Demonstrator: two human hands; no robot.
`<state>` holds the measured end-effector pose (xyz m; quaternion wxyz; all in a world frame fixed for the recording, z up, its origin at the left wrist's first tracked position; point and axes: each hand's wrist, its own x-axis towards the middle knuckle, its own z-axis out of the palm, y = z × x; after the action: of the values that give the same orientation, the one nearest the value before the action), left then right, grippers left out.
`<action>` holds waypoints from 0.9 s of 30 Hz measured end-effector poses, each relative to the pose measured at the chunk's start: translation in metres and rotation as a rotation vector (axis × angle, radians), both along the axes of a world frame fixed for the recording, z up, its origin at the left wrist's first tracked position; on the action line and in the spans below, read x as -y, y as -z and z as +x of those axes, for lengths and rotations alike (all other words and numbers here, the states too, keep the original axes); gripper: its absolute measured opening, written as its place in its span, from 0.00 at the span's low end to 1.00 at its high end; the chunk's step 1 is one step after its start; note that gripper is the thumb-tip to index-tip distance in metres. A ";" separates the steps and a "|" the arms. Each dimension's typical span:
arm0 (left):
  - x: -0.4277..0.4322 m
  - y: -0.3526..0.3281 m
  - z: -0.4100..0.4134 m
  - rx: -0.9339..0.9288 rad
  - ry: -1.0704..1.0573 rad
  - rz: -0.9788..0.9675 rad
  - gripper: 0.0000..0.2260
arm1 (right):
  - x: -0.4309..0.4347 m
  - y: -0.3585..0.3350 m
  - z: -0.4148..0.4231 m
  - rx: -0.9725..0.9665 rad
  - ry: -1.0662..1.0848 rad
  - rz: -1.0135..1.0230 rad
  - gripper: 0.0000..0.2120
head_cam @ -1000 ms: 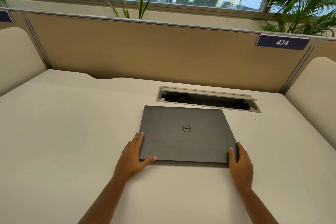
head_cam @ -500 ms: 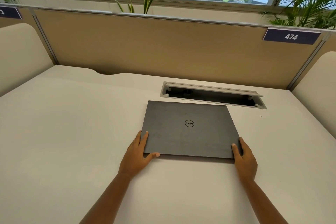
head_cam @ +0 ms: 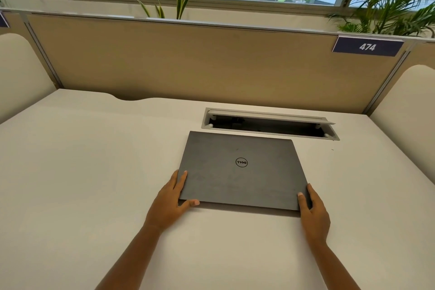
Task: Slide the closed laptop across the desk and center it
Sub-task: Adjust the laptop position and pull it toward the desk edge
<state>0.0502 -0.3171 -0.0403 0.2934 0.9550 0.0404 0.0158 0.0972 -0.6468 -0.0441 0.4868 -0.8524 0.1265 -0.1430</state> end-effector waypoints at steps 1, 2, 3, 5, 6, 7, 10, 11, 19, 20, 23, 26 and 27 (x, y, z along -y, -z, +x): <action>-0.002 -0.002 0.001 -0.012 0.012 0.004 0.40 | -0.001 0.001 -0.001 0.000 0.008 -0.004 0.20; -0.003 -0.003 0.003 -0.024 0.021 0.011 0.43 | -0.002 0.001 -0.001 0.000 0.015 -0.009 0.20; -0.005 -0.004 0.004 -0.032 0.022 0.018 0.47 | -0.003 0.002 -0.002 0.001 0.021 -0.013 0.20; -0.008 -0.003 0.008 -0.043 0.021 0.032 0.56 | -0.005 0.004 -0.004 0.011 0.025 -0.021 0.20; -0.009 -0.002 0.009 -0.041 0.020 0.037 0.57 | -0.005 0.005 -0.004 0.017 0.026 -0.024 0.20; -0.010 -0.001 0.010 -0.038 0.017 0.036 0.57 | -0.005 0.005 -0.003 0.020 0.026 -0.025 0.20; -0.010 0.000 0.010 -0.028 0.011 0.021 0.57 | -0.004 0.004 -0.001 0.018 0.061 0.037 0.19; -0.009 -0.001 0.010 -0.024 0.007 0.010 0.57 | -0.003 0.004 -0.001 0.035 0.084 0.099 0.18; -0.009 0.003 0.007 0.085 -0.071 -0.115 0.30 | 0.000 0.000 -0.014 0.140 0.205 0.413 0.18; -0.009 0.005 0.008 0.105 -0.114 -0.110 0.27 | 0.000 0.001 -0.018 0.131 0.197 0.388 0.17; -0.008 0.008 0.011 0.113 -0.289 -0.053 0.23 | -0.001 0.005 -0.030 0.110 0.178 0.306 0.16; -0.005 0.010 0.011 0.099 -0.318 -0.007 0.18 | -0.002 0.003 -0.032 0.107 0.158 0.230 0.16; -0.003 0.011 0.010 0.107 -0.313 -0.021 0.17 | -0.003 0.003 -0.032 0.109 0.154 0.215 0.15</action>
<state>0.0605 -0.3138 -0.0513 0.2990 0.9318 0.1732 0.1115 0.0656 -0.6442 -0.0467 0.5690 -0.7741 0.1797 -0.2116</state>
